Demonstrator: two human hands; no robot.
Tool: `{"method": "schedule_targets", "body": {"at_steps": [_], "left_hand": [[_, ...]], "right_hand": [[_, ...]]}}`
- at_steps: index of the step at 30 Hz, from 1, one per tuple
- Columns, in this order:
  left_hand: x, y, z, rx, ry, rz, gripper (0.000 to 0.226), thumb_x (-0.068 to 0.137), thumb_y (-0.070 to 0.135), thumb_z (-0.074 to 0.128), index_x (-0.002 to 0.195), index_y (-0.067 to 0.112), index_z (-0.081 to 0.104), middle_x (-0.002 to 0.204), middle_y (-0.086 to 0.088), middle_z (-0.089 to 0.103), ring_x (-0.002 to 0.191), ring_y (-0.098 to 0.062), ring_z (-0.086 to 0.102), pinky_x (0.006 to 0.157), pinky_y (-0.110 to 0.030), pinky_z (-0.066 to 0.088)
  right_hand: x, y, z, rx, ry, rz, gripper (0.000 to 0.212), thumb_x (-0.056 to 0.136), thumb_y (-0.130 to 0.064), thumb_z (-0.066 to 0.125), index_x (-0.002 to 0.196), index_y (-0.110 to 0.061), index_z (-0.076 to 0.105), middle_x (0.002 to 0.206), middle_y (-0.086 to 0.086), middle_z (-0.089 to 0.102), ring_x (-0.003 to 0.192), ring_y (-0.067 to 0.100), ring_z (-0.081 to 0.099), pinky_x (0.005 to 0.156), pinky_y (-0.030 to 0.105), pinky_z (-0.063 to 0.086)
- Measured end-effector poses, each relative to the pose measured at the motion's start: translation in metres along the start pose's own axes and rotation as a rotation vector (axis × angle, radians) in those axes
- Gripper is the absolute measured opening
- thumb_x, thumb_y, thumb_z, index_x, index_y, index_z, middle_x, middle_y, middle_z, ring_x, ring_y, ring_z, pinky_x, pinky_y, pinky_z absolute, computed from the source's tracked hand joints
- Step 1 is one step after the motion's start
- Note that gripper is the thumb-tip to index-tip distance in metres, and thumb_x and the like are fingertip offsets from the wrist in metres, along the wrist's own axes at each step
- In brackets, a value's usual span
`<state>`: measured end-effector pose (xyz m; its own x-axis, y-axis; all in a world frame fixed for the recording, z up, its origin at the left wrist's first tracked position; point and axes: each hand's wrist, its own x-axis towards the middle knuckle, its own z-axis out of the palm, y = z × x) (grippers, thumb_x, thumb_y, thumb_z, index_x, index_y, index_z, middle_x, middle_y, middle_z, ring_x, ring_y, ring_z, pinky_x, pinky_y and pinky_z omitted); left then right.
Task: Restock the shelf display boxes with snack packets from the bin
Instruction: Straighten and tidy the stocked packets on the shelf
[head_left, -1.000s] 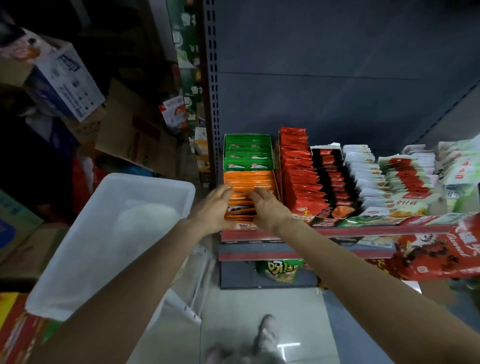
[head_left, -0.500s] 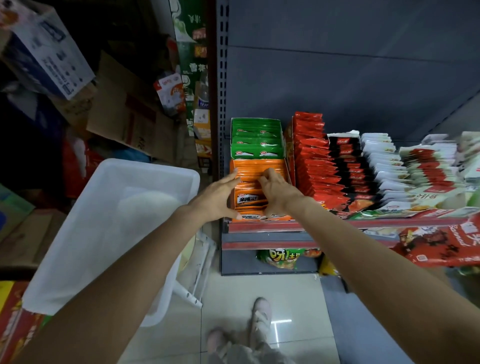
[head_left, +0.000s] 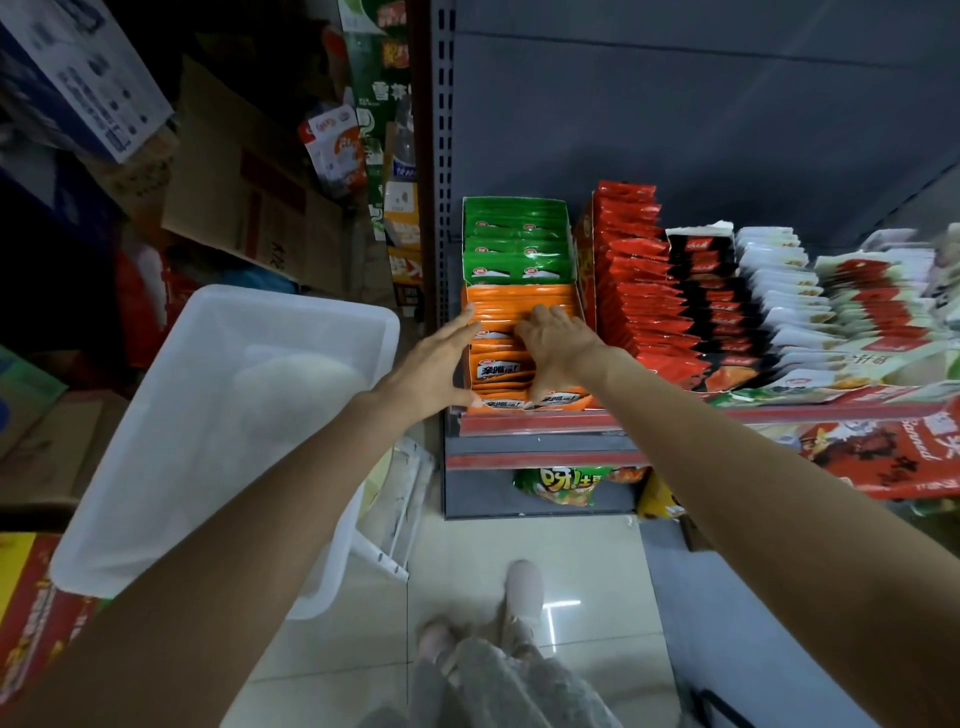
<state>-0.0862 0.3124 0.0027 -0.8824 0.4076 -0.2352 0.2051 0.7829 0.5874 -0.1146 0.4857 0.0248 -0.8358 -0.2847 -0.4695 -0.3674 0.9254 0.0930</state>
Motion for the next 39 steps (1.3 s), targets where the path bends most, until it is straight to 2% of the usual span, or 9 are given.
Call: {"method": "schedule_targets", "body": {"at_steps": [5, 11, 17, 23, 27, 33, 35, 37, 39], "left_hand": [[0.001, -0.001, 0.000, 0.007, -0.009, 0.001, 0.103, 0.072, 0.023, 0.080, 0.151, 0.017, 0.013, 0.159, 0.008, -0.001, 0.144, -0.016, 0.016, 0.115, -0.040, 0.027], [0.001, -0.003, -0.001, 0.041, 0.009, 0.023, 0.102, 0.073, 0.023, 0.080, 0.151, 0.015, 0.014, 0.159, 0.007, 0.002, 0.144, -0.015, 0.016, 0.115, -0.036, 0.026], [-0.001, 0.005, -0.002, 0.167, -0.012, 0.009, 0.107, 0.071, 0.042, 0.078, 0.151, 0.016, 0.011, 0.159, 0.006, -0.002, 0.143, -0.021, 0.018, 0.113, -0.039, 0.028], [0.006, 0.018, 0.005, 0.402, 0.096, -0.029, 0.107, 0.069, 0.056, 0.072, 0.148, 0.013, 0.014, 0.155, -0.005, 0.003, 0.140, -0.026, 0.015, 0.113, -0.041, 0.021], [0.008, 0.015, 0.009, 0.484, 0.148, 0.020, 0.091, 0.084, 0.045, 0.062, 0.150, 0.012, 0.008, 0.158, -0.009, -0.006, 0.146, -0.026, -0.003, 0.118, -0.038, 0.006], [0.007, 0.021, 0.024, 0.664, 0.040, 0.081, 0.081, 0.095, 0.043, 0.041, 0.149, 0.009, -0.008, 0.157, -0.012, -0.012, 0.145, -0.024, -0.015, 0.116, -0.037, -0.009], [0.008, 0.027, 0.022, 0.683, -0.003, 0.032, 0.089, 0.091, 0.049, 0.046, 0.149, 0.007, -0.008, 0.158, -0.013, -0.011, 0.145, -0.025, -0.014, 0.116, -0.039, -0.009], [0.007, 0.032, 0.021, 0.669, 0.011, 0.025, 0.094, 0.088, 0.049, 0.053, 0.149, 0.006, -0.003, 0.158, -0.013, 0.001, 0.146, -0.026, -0.005, 0.117, -0.040, -0.006], [0.005, 0.035, 0.023, 0.651, 0.078, 0.038, 0.091, 0.086, 0.047, 0.057, 0.149, 0.006, 0.005, 0.154, -0.012, 0.017, 0.144, -0.026, 0.010, 0.118, -0.041, 0.002]], "right_hand": [[-0.010, -0.004, 0.014, 0.133, 0.108, 0.018, 0.075, 0.068, -0.029, 0.080, 0.127, -0.016, 0.035, 0.123, 0.006, 0.052, 0.118, 0.026, 0.047, 0.101, 0.038, 0.036], [-0.010, -0.012, 0.022, 0.001, 0.380, 0.072, 0.069, 0.070, -0.041, 0.076, 0.120, -0.013, 0.038, 0.123, 0.005, 0.054, 0.118, 0.026, 0.045, 0.099, 0.043, 0.033], [-0.001, -0.006, 0.012, 0.131, 0.098, 0.013, 0.068, 0.075, -0.035, 0.074, 0.128, -0.015, 0.035, 0.125, 0.008, 0.052, 0.118, 0.027, 0.047, 0.101, 0.041, 0.037], [-0.014, -0.009, 0.016, 0.101, 0.231, 0.099, 0.079, 0.071, -0.040, 0.076, 0.131, -0.014, 0.031, 0.129, 0.009, 0.035, 0.124, 0.026, 0.034, 0.105, 0.040, 0.032], [-0.032, -0.017, 0.027, 0.122, 0.347, 0.058, 0.086, 0.081, -0.024, 0.069, 0.147, -0.011, 0.015, 0.149, 0.012, 0.020, 0.141, 0.027, 0.016, 0.118, 0.039, 0.009], [-0.042, -0.024, 0.051, 0.173, 0.162, 0.019, 0.086, 0.090, -0.011, 0.044, 0.146, -0.009, -0.022, 0.153, 0.008, -0.029, 0.142, 0.021, -0.024, 0.119, 0.036, -0.005], [-0.045, -0.025, 0.049, 0.210, 0.196, 0.002, 0.083, 0.090, -0.012, 0.046, 0.148, -0.007, -0.013, 0.156, 0.010, -0.020, 0.144, 0.023, -0.017, 0.119, 0.036, -0.002], [-0.056, -0.024, 0.049, 0.267, 0.401, 0.009, 0.070, 0.083, -0.006, 0.055, 0.146, -0.001, 0.024, 0.153, 0.017, 0.023, 0.141, 0.032, 0.023, 0.116, 0.041, 0.024], [-0.067, -0.024, 0.056, 0.290, 0.628, 0.037, 0.042, 0.071, 0.001, 0.066, 0.112, 0.000, 0.058, 0.110, 0.016, 0.059, 0.099, 0.032, 0.056, 0.085, 0.040, 0.053]]}}
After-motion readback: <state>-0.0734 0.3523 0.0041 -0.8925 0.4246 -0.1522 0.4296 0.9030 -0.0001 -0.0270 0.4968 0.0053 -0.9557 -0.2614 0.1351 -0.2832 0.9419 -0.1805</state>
